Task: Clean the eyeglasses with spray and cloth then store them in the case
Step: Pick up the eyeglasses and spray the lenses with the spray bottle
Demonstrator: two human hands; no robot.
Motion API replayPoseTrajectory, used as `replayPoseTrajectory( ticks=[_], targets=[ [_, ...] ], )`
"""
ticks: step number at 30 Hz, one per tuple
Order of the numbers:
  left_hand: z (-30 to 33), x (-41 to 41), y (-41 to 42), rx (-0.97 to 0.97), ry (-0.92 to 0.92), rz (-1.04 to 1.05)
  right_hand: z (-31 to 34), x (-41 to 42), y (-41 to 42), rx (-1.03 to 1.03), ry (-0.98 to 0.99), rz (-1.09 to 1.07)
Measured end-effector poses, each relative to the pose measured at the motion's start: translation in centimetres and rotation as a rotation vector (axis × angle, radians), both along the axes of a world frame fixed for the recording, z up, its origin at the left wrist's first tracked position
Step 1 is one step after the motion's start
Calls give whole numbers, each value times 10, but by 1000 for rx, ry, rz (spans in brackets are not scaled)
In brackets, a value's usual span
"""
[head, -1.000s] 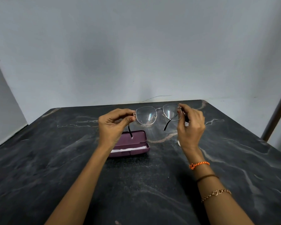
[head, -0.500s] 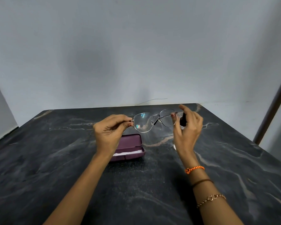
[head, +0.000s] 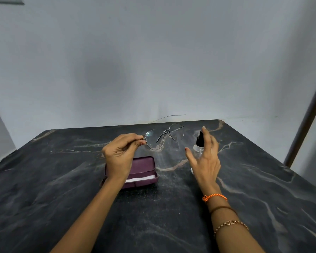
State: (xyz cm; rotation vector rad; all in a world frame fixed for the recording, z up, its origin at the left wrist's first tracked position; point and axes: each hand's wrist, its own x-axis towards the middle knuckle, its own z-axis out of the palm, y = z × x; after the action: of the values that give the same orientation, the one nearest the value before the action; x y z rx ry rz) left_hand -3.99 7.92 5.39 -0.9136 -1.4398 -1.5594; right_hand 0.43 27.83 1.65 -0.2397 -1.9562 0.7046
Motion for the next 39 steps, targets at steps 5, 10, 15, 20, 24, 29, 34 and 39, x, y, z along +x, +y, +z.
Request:
replayPoseTrajectory(
  ticks=[5, 10, 15, 20, 24, 29, 34, 39],
  targets=[
    [-5, -22, 24, 18, -112, 13, 2, -5, -6, -39, 21, 17],
    [0, -39, 41, 33, -119, 16, 15, -9, -10, -6, 134, 18],
    [-5, -53, 44, 48, -101, 31, 25, -10, -24, 129, 158, 112],
    [-8, -56, 46, 52, -108, 0, 26, -8, -29, 156, 137, 152],
    [-8, -54, 47, 44, -110, -27, 25, -6, -27, 99, 116, 168],
    [-7, -56, 47, 59, -126, -46, 25, -6, -30, 127, 116, 189],
    [-6, -55, 46, 61, -131, -52, 23, -6, -28, 157, 93, 201],
    [-3, -51, 42, 29, -86, -50, 21, -7, -28, 124, 97, 190]
  ],
)
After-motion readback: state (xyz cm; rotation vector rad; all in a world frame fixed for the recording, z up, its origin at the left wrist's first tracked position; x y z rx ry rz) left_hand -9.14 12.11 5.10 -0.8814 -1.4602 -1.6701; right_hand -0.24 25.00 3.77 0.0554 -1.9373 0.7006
